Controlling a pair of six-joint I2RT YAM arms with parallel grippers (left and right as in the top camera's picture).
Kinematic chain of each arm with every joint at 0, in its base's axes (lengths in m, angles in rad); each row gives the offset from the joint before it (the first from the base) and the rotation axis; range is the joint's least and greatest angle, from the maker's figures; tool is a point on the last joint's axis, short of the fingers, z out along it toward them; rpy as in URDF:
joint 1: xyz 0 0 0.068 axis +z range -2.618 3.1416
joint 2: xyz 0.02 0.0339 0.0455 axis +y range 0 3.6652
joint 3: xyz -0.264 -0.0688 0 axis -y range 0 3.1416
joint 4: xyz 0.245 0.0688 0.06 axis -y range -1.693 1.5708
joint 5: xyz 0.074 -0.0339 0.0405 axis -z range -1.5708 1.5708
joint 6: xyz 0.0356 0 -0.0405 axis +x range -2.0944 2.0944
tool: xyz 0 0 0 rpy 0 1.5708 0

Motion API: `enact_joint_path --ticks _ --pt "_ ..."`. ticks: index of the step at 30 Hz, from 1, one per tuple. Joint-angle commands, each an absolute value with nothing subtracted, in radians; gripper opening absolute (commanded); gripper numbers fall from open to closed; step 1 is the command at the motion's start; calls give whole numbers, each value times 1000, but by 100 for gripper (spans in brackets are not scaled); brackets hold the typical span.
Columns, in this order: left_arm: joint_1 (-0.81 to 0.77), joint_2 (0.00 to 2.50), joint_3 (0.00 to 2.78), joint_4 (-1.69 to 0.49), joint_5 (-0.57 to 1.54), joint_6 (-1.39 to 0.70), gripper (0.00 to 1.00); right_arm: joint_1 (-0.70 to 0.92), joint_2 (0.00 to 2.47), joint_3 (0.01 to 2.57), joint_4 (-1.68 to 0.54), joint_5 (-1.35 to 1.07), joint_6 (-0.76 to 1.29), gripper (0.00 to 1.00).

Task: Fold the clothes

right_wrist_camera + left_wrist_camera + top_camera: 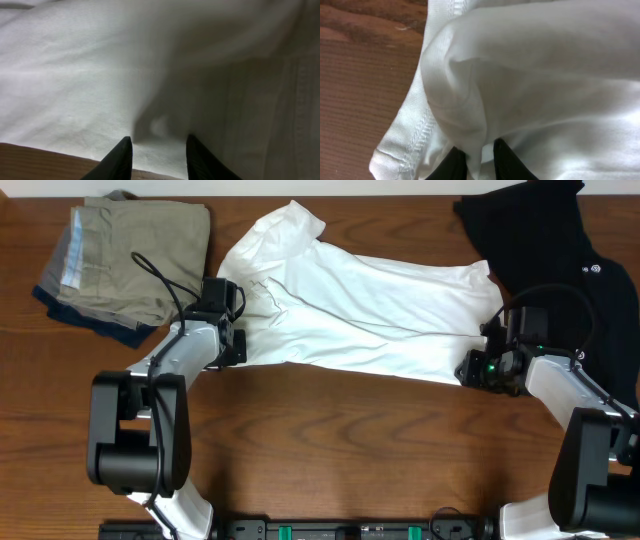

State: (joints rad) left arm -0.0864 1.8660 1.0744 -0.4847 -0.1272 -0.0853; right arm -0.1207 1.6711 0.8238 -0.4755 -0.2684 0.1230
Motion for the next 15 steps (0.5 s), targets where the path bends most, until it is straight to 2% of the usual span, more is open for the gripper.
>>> enact_joint_path --ticks 1,15 --pt "-78 1975 1037 -541 -124 -125 19 -119 1676 801 -506 -205 142 34" --pt "-74 2013 1037 -873 -123 -223 19 -225 1676 801 -662 -129 141 33"
